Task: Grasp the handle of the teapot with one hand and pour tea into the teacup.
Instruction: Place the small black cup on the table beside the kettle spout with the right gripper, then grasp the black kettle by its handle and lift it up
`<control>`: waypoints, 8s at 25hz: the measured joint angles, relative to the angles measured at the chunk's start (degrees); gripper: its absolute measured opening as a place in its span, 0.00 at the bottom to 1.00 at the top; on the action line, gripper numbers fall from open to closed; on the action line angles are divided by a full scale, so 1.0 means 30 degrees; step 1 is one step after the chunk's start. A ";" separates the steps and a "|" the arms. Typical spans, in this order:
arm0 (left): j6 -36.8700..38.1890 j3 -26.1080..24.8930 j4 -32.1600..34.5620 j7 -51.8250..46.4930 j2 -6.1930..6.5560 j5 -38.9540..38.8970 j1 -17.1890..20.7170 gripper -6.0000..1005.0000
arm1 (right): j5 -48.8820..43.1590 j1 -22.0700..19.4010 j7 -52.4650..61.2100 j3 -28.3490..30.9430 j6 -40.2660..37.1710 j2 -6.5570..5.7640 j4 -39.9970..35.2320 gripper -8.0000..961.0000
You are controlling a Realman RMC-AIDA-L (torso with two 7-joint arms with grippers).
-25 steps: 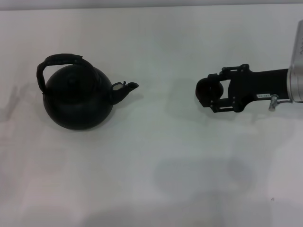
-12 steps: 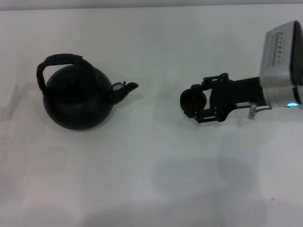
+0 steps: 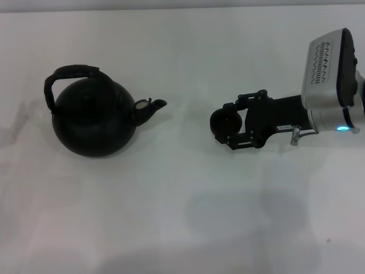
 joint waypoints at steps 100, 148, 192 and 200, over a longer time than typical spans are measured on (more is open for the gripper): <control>0.0257 0.1245 0.0200 0.0086 0.0052 0.0235 0.0286 0.87 | 0.2624 -0.0909 -0.1482 0.4797 0.4098 -0.0345 0.0328 0.90; -0.0256 0.5128 0.1363 -0.3374 0.0206 0.2606 -0.0903 0.75 | 0.2674 -0.2660 -0.3022 0.8746 0.3816 -0.0393 0.0050 0.90; -0.1363 0.5017 0.1494 -0.5142 -0.0027 0.2202 -0.1680 0.20 | 0.2666 -0.2582 -0.3782 0.8718 0.2133 -0.0398 -0.0267 0.90; -0.1906 0.5094 0.2149 -0.6151 0.0007 0.2226 -0.2188 0.19 | 0.2679 -0.2514 -0.4028 0.8690 0.2031 -0.0388 -0.0358 0.90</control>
